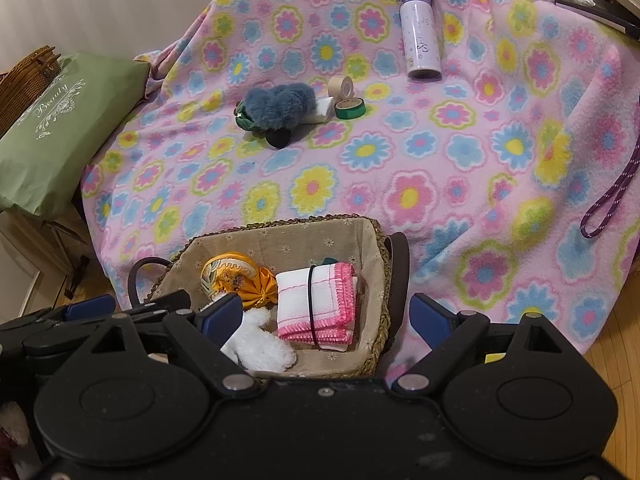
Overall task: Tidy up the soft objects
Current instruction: 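Withdraw both tools from the basket toward the remaining toys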
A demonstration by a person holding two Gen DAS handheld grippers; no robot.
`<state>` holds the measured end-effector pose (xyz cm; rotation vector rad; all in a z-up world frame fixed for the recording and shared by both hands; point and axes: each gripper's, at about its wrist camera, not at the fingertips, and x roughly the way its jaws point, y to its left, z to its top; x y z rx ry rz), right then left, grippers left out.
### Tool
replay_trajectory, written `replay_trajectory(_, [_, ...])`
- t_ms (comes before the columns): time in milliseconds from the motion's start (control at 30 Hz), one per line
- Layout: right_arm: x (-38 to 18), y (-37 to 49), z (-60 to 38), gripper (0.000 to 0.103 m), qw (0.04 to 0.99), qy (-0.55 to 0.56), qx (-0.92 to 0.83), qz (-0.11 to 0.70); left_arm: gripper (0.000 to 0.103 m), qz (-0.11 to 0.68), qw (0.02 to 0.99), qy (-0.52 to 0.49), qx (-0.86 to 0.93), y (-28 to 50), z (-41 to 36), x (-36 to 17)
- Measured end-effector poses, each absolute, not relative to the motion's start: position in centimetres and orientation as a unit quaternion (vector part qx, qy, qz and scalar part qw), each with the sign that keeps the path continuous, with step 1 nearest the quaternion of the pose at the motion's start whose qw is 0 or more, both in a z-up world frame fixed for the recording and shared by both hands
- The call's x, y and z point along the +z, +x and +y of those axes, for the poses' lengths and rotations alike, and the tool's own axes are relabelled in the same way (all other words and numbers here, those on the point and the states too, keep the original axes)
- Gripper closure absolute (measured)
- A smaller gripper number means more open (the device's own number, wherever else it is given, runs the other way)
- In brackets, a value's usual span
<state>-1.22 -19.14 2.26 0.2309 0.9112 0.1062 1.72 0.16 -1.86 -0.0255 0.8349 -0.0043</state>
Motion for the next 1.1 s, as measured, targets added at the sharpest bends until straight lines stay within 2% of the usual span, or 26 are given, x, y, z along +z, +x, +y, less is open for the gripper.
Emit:
replay_trajectory(600, [3.4,-0.4,-19.4,0.010,0.904,0.092,0.057,0.414,0.015,0.394,0.919,0.002,-0.008,2.8,0.3,-0.7])
replay_trajectory(1100, [3.9,5.7,-20.4,0.008,0.915,0.071,0.046,0.395,0.014,0.407,0.913,0.029,-0.003,8.2,0.9,-0.1])
